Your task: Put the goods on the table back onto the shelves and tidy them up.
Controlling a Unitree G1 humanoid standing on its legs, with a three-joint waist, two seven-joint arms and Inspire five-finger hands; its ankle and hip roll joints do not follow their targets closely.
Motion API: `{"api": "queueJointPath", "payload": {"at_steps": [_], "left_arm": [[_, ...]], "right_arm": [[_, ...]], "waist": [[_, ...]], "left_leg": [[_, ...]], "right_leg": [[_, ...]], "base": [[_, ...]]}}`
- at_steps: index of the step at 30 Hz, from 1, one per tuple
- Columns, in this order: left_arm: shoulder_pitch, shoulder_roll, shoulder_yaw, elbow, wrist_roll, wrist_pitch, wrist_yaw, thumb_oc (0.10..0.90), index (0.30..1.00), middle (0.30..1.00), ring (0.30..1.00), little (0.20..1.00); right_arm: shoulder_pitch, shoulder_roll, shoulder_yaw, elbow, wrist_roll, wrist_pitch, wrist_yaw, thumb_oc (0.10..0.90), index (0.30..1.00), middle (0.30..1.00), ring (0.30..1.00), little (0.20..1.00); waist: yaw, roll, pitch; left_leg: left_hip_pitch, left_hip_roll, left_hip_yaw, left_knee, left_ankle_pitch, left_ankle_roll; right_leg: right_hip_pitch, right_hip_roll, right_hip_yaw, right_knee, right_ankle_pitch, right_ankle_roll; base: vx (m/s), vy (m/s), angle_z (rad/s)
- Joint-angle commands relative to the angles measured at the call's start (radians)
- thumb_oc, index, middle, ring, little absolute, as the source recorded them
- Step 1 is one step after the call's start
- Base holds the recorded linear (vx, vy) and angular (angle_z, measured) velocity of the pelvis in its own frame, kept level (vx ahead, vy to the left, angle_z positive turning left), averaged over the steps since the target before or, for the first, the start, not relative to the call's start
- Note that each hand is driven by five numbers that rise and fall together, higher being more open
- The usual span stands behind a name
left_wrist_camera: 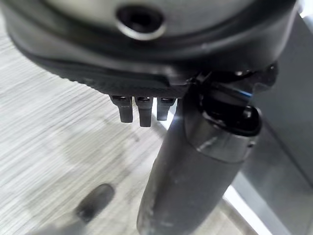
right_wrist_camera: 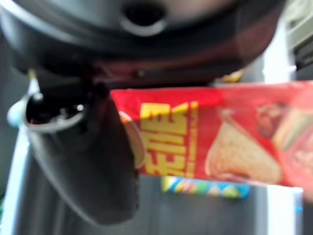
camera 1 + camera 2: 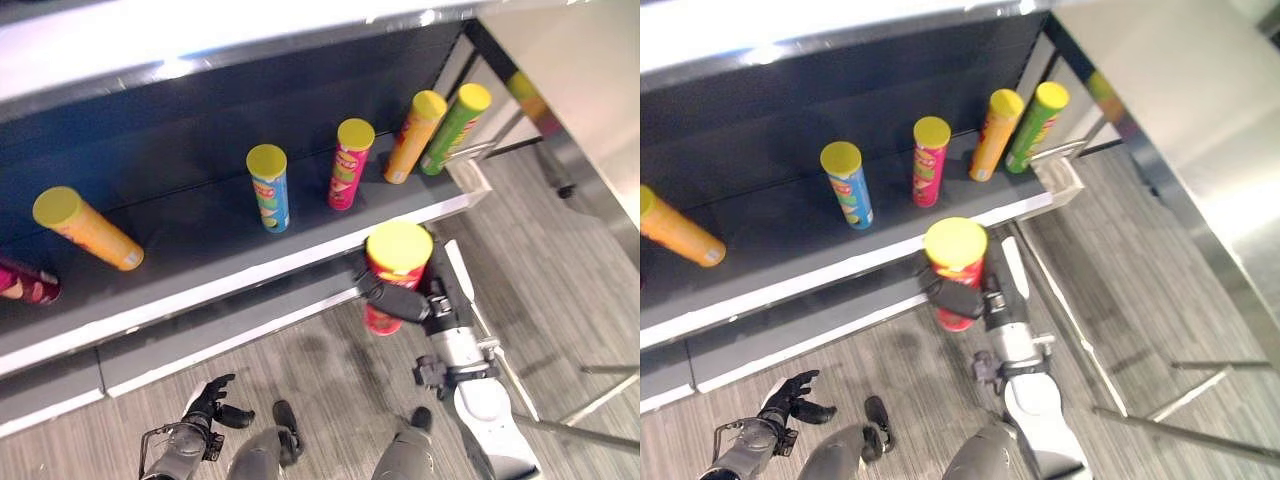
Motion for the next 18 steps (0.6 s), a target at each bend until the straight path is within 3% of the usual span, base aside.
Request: {"api": "queueJointPath", "payload": {"at_steps": [1,2,4,5,7,8,10,11,12,13,15,18], "left_arm": [[0.121,-0.051,0.035,0.035,0.052,-0.016,-0.026,0.8,0.9,0.9,0.9,0.9],[0.122,-0.063,0.042,0.041,0.042,-0.014,-0.022,0.8,0.9,0.9,0.9,0.9],[0.129,-0.072,0.04,0.041,0.04,-0.017,-0.03,0.8,0.9,0.9,0.9,0.9],[0.12,-0.088,0.04,0.056,0.047,-0.015,-0.029,0.8,0.9,0.9,0.9,0.9],[0.112,-0.091,0.042,0.053,0.041,-0.016,-0.025,0.8,0.9,0.9,0.9,0.9],[0.115,-0.096,0.031,0.026,0.031,-0.026,-0.031,0.8,0.9,0.9,0.9,0.9],[0.104,-0.105,0.013,0.008,0.026,-0.029,-0.028,0.8,0.9,0.9,0.9,0.9],[0.101,-0.108,0.011,0.006,0.022,-0.027,-0.023,0.8,0.9,0.9,0.9,0.9],[0.101,-0.048,0.055,0.045,0.036,-0.036,-0.08,0.8,0.9,0.9,0.9,0.9],[0.089,-0.074,0.035,-0.009,0.038,-0.032,-0.009,0.8,0.9,0.9,0.9,0.9],[0.098,-0.082,0.032,-0.029,0.04,-0.035,-0.004,0.8,0.9,0.9,0.9,0.9],[0.116,-0.089,0.036,-0.019,0.047,-0.037,0.021,0.8,0.9,0.9,0.9,0.9]], "right_arm": [[-0.067,-0.068,-0.147,0.007,0.006,-0.134,-0.015,0.4,0.3,0.3,0.3,0.3],[-0.045,-0.069,-0.153,0.011,0.021,-0.137,-0.016,0.4,0.3,0.3,0.3,0.3],[-0.031,-0.075,-0.16,0.016,0.022,-0.139,-0.01,0.4,0.3,0.3,0.3,0.3],[0.003,-0.08,-0.19,0.021,0.033,-0.146,-0.014,0.4,0.3,0.3,0.3,0.3],[-0.005,-0.085,-0.194,0.026,0.034,-0.141,-0.022,0.4,0.3,0.3,0.3,0.3],[-0.006,-0.103,-0.206,0.026,0.03,-0.146,-0.023,0.4,0.3,0.3,0.3,0.3],[-0.007,-0.121,-0.214,0.019,0.025,-0.149,-0.023,0.4,0.3,0.3,0.3,0.3],[-0.012,-0.129,-0.217,0.019,0.018,-0.148,-0.026,0.4,0.3,0.3,0.3,0.3],[-0.02,-0.133,-0.23,0.026,0.017,-0.147,-0.03,0.4,0.3,0.3,0.3,0.3],[-0.01,-0.144,-0.232,0.0,-0.009,-0.155,-0.036,0.4,0.3,0.3,0.3,0.3],[-0.008,-0.163,-0.221,-0.01,-0.039,-0.162,-0.047,0.4,0.3,0.3,0.3,0.3],[-0.012,-0.174,-0.186,-0.011,-0.077,-0.165,-0.055,0.4,0.3,0.3,0.3,0.3]], "waist": [[-0.011,0.04,-0.114],[-0.012,0.034,-0.118],[-0.009,0.028,-0.122],[-0.017,0.02,-0.124],[-0.02,0.02,-0.124],[-0.022,0.024,-0.118],[-0.02,0.023,-0.103],[-0.02,0.027,-0.088],[-0.014,0.034,-0.082],[-0.024,0.029,-0.074],[-0.03,0.021,-0.076],[-0.022,0.02,-0.077]], "left_leg": [[0.066,0.104,-0.058,-0.07,0.003,-0.195],[0.065,0.087,-0.059,-0.07,-0.005,-0.189],[0.071,0.069,-0.061,-0.07,-0.015,-0.185],[0.098,0.041,-0.081,-0.059,-0.034,-0.181],[0.107,0.035,-0.077,-0.051,-0.045,-0.18],[0.116,0.028,-0.061,0.017,-0.084,-0.181],[0.083,0.027,-0.047,0.131,-0.086,-0.201],[0.052,0.038,-0.04,0.212,-0.097,-0.212],[0.024,0.047,-0.039,0.259,-0.094,-0.222],[-0.013,0.079,-0.024,0.321,-0.106,-0.23],[-0.025,0.138,0.007,0.318,-0.117,-0.233],[-0.016,0.209,-0.046,0.259,-0.073,-0.244]], "right_leg": [[0.1,0.176,0.078,-0.143,-0.108,0.027],[0.109,0.222,0.092,-0.139,-0.127,0.02],[0.115,0.241,0.094,-0.143,-0.142,0.005],[0.14,0.262,0.146,-0.161,-0.154,-0.013],[0.151,0.265,0.158,-0.171,-0.15,-0.015],[0.177,0.256,0.148,-0.195,-0.149,-0.026],[0.202,0.238,0.132,-0.218,-0.145,-0.034],[0.214,0.231,0.122,-0.224,-0.149,-0.039],[0.22,0.221,0.115,-0.23,-0.15,-0.043],[0.234,0.2,0.108,-0.242,-0.15,-0.043],[0.233,0.167,0.105,-0.248,-0.15,-0.032],[0.206,0.122,0.104,-0.233,-0.157,-0.025]], "base": [[0.07,0.274,-0.19],[0.06,0.131,0.02],[0.1,0.068,0.45],[0.11,0.032,0.44],[0.18,0.016,0.54],[0.23,-0.028,0.66],[0.12,-0.044,0.51],[0.03,-0.002,0.69],[0.04,0.027,0.64],[0.03,0.059,0.46],[0.06,0.109,0.18],[0.09,0.156,-0.01]]}}
